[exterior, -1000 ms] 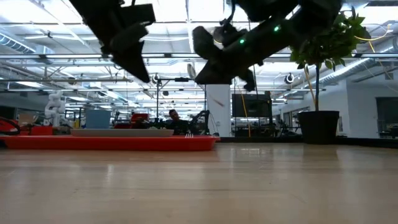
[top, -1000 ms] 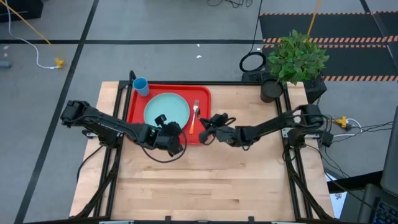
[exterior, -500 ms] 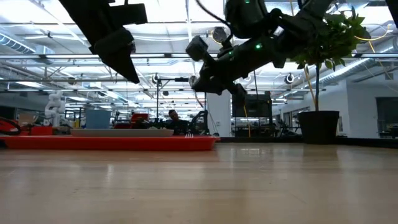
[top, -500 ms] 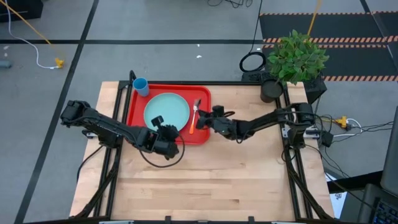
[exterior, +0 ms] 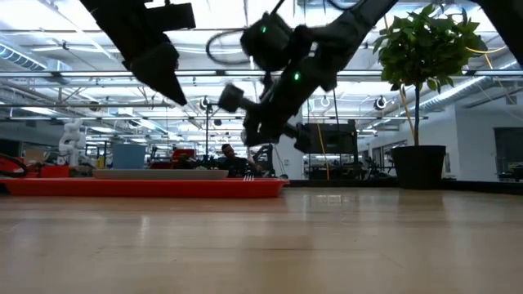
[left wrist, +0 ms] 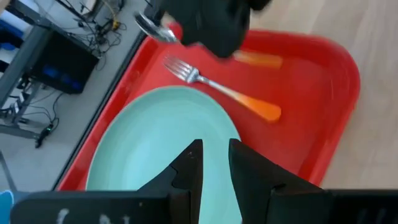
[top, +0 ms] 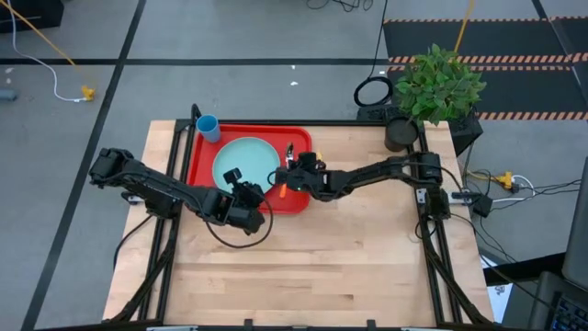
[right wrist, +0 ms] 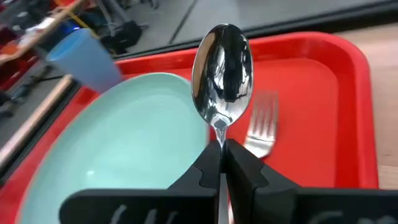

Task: Pick and place plate/cup/fork/spoon on tray
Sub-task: Put the orange spoon on the red serving tray to the right of the orange fork

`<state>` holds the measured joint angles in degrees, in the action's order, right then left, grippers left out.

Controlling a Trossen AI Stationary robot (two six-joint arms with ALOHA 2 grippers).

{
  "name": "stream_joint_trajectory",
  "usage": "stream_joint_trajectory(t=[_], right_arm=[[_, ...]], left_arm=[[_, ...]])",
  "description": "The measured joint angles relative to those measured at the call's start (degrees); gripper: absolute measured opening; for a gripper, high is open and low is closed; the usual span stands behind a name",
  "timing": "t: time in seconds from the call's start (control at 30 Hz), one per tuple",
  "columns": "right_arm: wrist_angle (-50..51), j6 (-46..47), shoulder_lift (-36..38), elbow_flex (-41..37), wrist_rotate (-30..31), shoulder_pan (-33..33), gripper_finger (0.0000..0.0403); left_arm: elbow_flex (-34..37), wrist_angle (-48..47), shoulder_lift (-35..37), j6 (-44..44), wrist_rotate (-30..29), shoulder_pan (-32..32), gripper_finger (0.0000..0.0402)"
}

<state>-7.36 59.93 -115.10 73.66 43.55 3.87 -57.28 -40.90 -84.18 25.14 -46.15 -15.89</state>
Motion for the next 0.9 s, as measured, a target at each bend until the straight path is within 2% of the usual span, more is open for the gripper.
stream_joint_trajectory(t=[0.23,0.33,0.6,0.9], right_arm=[[1.1,3.6,-3.0,0.0,-0.1,1.8,0.0000],[5.1,6.1,-3.1,-0.1,-0.3,2.1,0.0000],[9.3,10.6,-3.0,-0.1,-2.5,2.3,0.0000],[9.1,13.0,-3.1,-2.1,-3.1,2.3,0.0000]], left_arm=[[0.0,5.3,0.0,-3.2,-0.2,1.3,0.0081],[0.0,6.7,0.0,-3.9,-0.2,1.3,0.0081],[0.0,6.9,0.0,-4.0,0.0,1.3,0.0081],[0.0,7.0,0.0,-4.1,0.1,1.3,0.0081]])
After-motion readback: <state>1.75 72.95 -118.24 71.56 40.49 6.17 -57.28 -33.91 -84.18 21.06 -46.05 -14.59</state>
